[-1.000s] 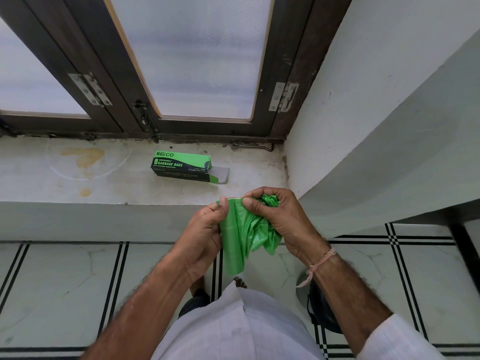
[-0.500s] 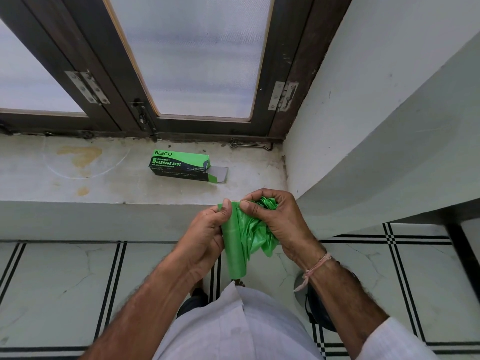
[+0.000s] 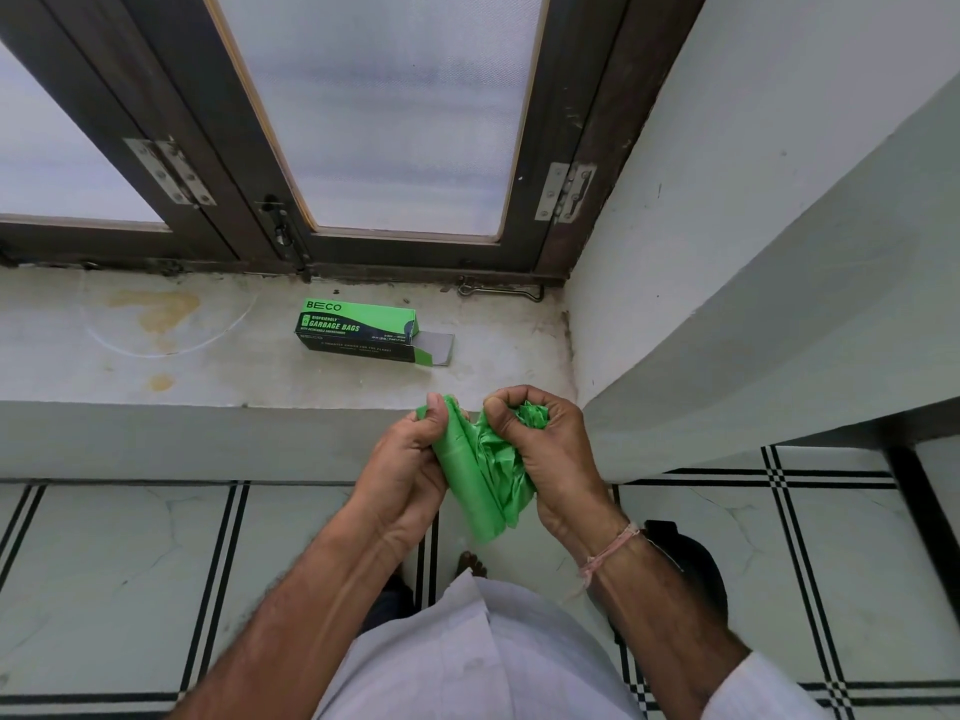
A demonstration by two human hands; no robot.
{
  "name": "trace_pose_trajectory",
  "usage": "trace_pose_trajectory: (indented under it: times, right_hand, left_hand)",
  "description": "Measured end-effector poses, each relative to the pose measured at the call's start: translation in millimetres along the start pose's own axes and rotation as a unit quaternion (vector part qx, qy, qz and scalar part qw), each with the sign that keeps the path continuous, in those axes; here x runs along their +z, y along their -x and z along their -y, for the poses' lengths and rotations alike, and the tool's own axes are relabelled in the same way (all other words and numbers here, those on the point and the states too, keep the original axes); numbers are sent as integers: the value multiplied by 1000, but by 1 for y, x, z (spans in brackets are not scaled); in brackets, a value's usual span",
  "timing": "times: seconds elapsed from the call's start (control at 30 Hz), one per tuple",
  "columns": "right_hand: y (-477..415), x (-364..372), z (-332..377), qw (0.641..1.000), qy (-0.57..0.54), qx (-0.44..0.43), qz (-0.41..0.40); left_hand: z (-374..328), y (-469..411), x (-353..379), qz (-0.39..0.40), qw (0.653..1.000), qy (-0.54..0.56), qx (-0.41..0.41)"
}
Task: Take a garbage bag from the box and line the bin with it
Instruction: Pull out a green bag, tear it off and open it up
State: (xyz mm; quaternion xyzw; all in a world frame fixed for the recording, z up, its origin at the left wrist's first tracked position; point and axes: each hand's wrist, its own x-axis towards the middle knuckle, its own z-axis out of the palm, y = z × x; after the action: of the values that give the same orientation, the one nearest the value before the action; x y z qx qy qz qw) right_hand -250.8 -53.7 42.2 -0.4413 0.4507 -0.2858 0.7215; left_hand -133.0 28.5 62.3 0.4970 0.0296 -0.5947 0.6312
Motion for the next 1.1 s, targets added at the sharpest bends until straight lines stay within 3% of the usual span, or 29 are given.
trace_pose_trajectory:
  times: [0.23, 0.53, 0.67, 0.9, 1.1]
  right_hand:
    - [-3, -8, 9, 993, 84, 16, 81]
    - [-5, -7, 6, 998, 38, 6, 52]
    - [-4, -3, 3, 997, 26, 15, 72]
    - [-3, 2, 4, 998, 54, -4, 35]
    - [3, 9, 13, 988, 104, 16, 116]
  left_hand:
    - [-7, -4, -4, 10, 998, -41, 41]
    - [-17, -9, -13, -9, 998, 32, 51]
    - [-16, -7, -13, 9, 999, 4, 53]
    - [-23, -9, -18, 2, 997, 23, 70]
    - [-28, -8, -20, 20, 997, -11, 77]
